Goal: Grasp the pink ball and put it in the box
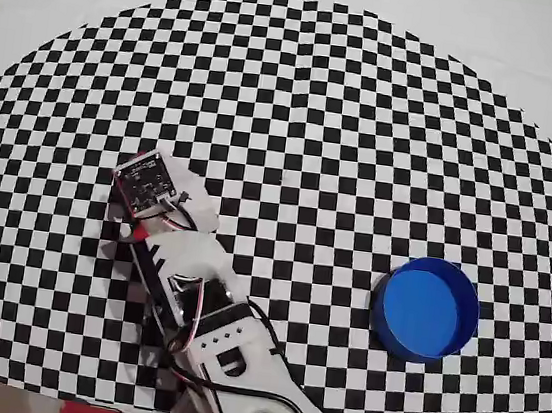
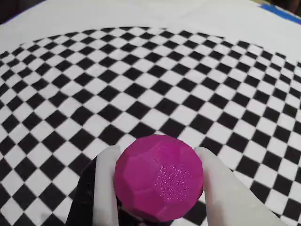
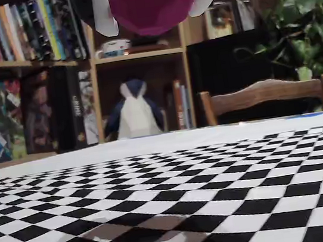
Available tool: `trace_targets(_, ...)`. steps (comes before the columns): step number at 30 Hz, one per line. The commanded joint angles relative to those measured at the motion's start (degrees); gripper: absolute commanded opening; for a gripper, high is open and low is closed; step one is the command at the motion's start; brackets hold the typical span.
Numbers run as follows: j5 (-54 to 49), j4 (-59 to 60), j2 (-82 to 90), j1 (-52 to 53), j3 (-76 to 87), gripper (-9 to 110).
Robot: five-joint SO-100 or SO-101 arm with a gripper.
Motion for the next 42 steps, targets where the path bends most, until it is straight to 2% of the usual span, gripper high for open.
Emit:
trace_targets(1,0.35,1.32,3.16,2.81,-0.35,0)
trace_targets(14,0.44,4.83,9.14,19.69,-2.46,0)
trace_targets(30,0.62,7.91,15.03,32.34,-1.41,0)
trace_targets(42,0.62,10.20,17.93,48.43,-0.97,0)
